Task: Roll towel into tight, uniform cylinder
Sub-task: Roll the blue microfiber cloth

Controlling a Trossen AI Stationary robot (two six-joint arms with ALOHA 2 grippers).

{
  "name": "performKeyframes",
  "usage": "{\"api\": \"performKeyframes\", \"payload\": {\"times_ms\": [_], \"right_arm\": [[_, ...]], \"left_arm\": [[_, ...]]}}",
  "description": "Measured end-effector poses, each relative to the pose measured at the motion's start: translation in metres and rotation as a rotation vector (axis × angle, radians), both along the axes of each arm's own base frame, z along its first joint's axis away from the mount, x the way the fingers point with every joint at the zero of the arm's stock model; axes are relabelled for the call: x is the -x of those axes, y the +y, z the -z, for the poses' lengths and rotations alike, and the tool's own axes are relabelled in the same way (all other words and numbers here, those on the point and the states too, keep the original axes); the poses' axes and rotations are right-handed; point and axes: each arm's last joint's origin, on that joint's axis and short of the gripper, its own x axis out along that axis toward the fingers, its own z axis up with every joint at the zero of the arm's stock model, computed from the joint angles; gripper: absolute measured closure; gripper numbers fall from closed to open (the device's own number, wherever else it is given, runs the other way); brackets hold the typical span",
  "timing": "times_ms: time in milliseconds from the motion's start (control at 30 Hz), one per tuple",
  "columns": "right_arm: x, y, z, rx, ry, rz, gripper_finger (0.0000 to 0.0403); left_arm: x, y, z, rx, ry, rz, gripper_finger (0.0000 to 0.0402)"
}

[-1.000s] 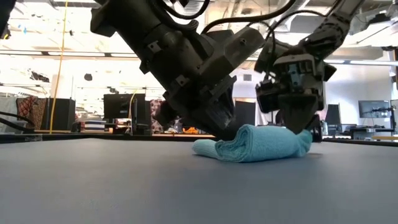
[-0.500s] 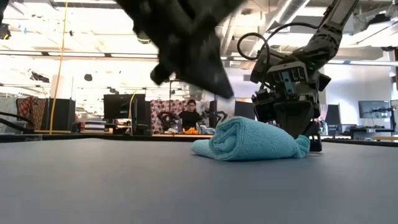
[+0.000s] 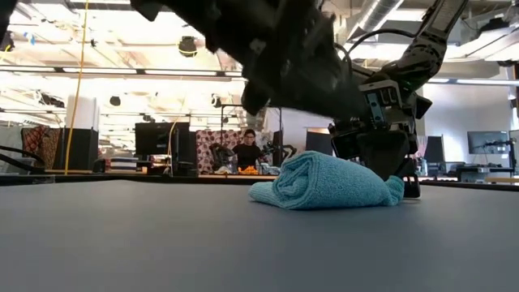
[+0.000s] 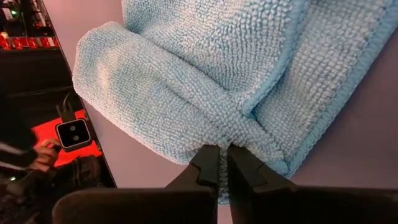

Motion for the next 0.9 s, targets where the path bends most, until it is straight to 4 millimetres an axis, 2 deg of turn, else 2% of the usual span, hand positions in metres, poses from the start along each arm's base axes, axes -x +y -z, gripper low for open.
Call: {"api": "performKeyframes", "payload": {"times_ms": [133,267,500,667,733,867,900], "right_arm": [[0.000,0.001,0.000,-0.001,-0.001,-0.004,0.0371],[0.000,0.001,0.000,-0.001,-0.001,-0.004,0.0371],[-0.001,0.001,0.000,-0.004,-0.007,-0.005,0.0370],[-0.002,0.001,-0.001,-0.012,-0.035,-0.028,0.0366],[-0.001,0.001,-0.001,-0.015,-0.035,-0.033,0.0359],[-0.001,0.001,-0.006,-0.014,-0.053,-0.041,0.0344],[0.000,0.001,-0.010,-0.009,-0.067,-0.045,0.0342]], "left_arm": [[0.000,0.001,0.014,0.003,0.068,-0.005,0.0257],[0.002,0.000,0.027,-0.015,0.128,-0.001,0.0218],[0.005,-0.003,0.046,0.000,0.212,-0.043,0.0199],[0.010,-0.001,0.057,0.052,0.282,-0.114,0.0240],[0.010,0.001,0.061,0.084,0.298,-0.150,0.0276],[0.010,0.001,0.063,0.113,0.313,-0.133,0.0373],[0.010,0.001,0.064,0.114,0.311,-0.132,0.0385]]}}
